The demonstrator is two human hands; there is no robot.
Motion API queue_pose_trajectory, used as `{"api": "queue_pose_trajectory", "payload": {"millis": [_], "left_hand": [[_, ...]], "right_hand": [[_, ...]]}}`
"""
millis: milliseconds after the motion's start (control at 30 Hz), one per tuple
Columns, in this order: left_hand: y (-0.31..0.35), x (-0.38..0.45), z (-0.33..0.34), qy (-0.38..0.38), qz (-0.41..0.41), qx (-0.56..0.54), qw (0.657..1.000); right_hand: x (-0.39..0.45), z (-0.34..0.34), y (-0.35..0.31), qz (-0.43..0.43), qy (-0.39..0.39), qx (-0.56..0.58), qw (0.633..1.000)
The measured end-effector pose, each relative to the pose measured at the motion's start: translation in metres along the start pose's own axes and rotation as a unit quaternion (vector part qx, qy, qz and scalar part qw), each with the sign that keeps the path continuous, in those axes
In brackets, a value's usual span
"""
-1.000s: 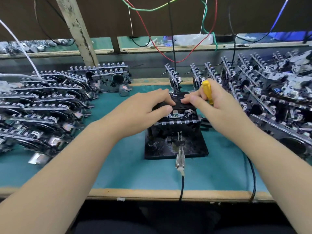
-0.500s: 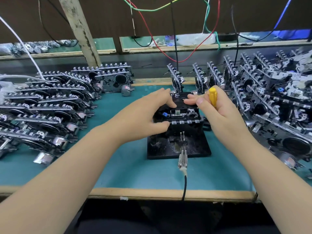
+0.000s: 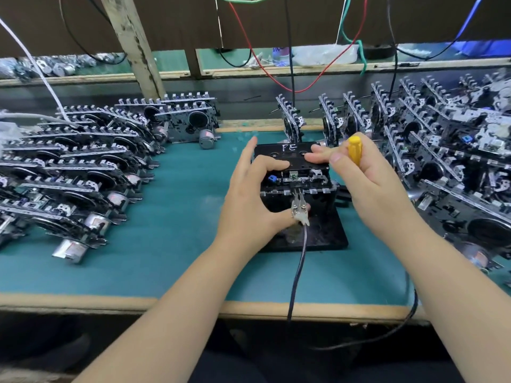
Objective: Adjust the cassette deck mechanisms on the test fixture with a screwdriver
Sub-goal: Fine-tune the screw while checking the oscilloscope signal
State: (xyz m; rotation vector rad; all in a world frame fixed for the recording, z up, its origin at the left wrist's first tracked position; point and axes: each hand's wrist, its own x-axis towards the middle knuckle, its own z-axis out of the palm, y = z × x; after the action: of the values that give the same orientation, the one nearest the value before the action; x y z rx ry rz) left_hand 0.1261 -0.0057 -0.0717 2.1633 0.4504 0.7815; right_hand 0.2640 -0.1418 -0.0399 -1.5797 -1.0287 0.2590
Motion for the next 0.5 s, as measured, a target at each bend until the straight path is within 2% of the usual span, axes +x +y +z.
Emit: {"api": "queue_pose_trajectory", "payload": {"millis": [267, 367, 433, 500], "left_hand": [[-0.004, -0.002, 0.003, 0.048, 0.042, -0.034, 0.997], [-0.015, -0.004, 0.008, 0.049, 0.052, -0.049, 0.996], [-0.022, 0.004, 0.005, 0.033, 0.049, -0.058, 0.997], [-0.023, 0.010, -0.002, -0.021, 0.029, -0.046, 0.998]], "right_hand": [[-0.005, 0.001, -0.009, 0.030, 0.022, -0.039, 0.999], [-0.007, -0.004, -0.010, 0.025, -0.005, -0.056, 0.998], [-0.007, -0.007, -0.014, 0.016, 0.002, -0.079, 0.997], [-0.010, -0.007, -0.014, 0.025, 0.038, -0.077, 0.996]]}}
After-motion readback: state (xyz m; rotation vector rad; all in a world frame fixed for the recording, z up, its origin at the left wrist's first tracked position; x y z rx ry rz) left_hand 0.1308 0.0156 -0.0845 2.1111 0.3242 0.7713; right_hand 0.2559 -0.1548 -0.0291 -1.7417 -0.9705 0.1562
